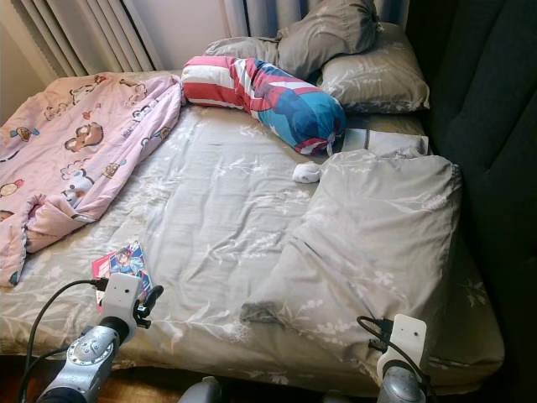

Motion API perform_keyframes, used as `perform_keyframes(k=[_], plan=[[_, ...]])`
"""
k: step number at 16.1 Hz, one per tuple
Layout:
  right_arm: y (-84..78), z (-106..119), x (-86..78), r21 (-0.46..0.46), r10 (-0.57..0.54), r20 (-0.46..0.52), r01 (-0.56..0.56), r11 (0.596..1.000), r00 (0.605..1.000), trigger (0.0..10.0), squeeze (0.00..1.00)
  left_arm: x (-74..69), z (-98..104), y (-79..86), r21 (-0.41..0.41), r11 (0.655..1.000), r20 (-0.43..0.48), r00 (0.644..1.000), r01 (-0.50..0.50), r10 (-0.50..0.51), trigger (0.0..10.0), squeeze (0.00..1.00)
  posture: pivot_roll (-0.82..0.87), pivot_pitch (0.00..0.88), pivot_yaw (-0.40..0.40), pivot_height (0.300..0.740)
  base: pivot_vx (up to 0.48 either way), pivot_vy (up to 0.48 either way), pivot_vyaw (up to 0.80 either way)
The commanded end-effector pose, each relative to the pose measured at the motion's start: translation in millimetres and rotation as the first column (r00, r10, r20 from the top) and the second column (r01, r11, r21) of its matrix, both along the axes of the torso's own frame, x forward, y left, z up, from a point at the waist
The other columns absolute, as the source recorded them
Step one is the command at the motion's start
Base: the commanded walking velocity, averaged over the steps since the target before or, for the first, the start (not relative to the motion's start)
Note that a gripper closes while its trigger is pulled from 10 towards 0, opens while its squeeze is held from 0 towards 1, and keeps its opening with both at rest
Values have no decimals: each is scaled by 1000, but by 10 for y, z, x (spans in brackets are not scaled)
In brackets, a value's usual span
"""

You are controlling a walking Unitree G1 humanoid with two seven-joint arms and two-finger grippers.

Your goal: Clean up the room

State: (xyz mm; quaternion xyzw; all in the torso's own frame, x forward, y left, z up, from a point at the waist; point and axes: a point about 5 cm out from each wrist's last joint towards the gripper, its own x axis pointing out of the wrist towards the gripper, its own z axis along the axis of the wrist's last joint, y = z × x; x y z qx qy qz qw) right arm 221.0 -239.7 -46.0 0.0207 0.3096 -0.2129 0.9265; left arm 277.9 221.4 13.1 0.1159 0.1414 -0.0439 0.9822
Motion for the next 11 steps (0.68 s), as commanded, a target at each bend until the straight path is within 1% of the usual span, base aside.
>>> perform_keyframes(k=[1,3,6,7,8,9,10,11], plan=[[26,-96,-118,14,-11,-65,12,1000,998,0,0,-42,-25,50,30,1000,-18,1000,0,0,10000,0,30,103,121,668,0,0,0],[-22,-86,-123,-9,-30,-72,30,1000,997,0,0,-43,-29,37,26,1000,-18,1000,-1,1,10000,0,28,101,119,668,0,0,0],[-88,-46,-87,-32,-34,-67,32,999,997,0,0,-43,-33,26,27,1000,-16,1000,-4,5,10000,0,31,97,115,668,0,0,0],[-193,21,-40,-72,-65,-51,61,996,997,3490,0,-37,-10,61,38,999,5,999,-34,34,10000,0,32,96,114,668,0,0,0],[-245,51,-27,-91,-82,-42,78,993,996,7843,0,-36,-8,67,37,999,5,999,-37,37,10000,0,31,96,113,668,0,0,0],[-377,128,2,-121,-132,-13,129,984,991,10000,0,-33,-7,66,35,999,5,999,-37,36,10000,0,27,95,113,668,0,0,0],[-444,173,21,-132,-149,6,148,980,989,10000,0,-32,-9,60,36,999,4,999,-34,34,10000,0,26,95,113,668,0,0,0],[-590,279,61,-167,-177,44,182,969,983,10000,0,-29,-9,56,37,999,3,999,-33,33,10000,0,25,93,112,668,0,0,0]])
